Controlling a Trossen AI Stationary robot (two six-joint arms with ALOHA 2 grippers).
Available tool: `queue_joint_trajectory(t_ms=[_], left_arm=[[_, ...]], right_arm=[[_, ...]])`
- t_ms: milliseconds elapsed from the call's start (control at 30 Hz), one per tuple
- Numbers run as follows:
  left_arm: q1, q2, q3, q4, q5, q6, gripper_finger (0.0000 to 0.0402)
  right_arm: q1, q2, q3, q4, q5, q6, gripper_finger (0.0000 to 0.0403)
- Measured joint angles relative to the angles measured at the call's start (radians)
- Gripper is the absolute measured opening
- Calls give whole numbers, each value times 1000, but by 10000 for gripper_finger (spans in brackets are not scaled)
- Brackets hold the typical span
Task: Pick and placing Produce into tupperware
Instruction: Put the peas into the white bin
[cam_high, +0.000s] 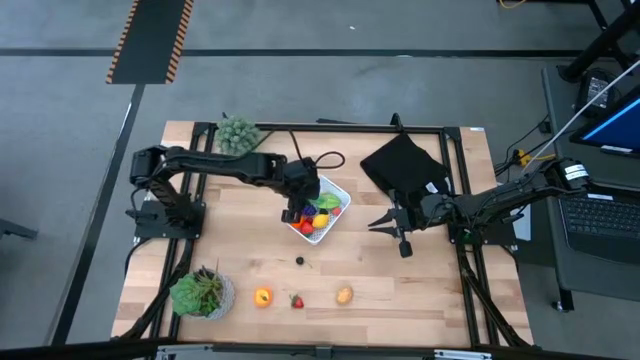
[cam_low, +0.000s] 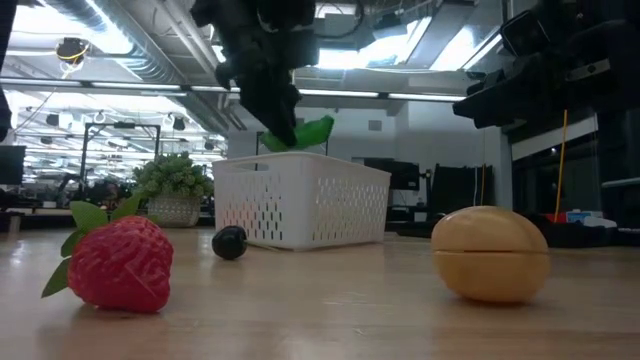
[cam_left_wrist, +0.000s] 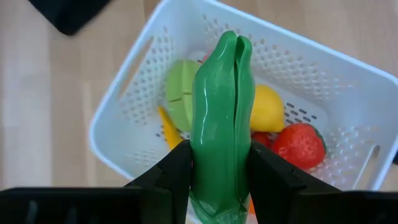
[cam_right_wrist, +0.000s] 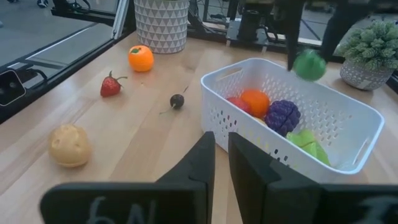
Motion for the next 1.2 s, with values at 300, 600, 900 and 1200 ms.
queue_joint_trajectory(t_ms=[300,600,900,1200], left_arm=[[-13,21,0,21,83,-55,125],[-11,35,0,97,83,-42,121],[23,131,0,170,55,38,119],[63,153,0,211,28,80,127]], right_arm=[[0,0,0,0,0,-1,49],[0,0,0,0,0,0,48],[0,0,0,-2,0,1,48],[0,0,-1,-2,0,-1,48]])
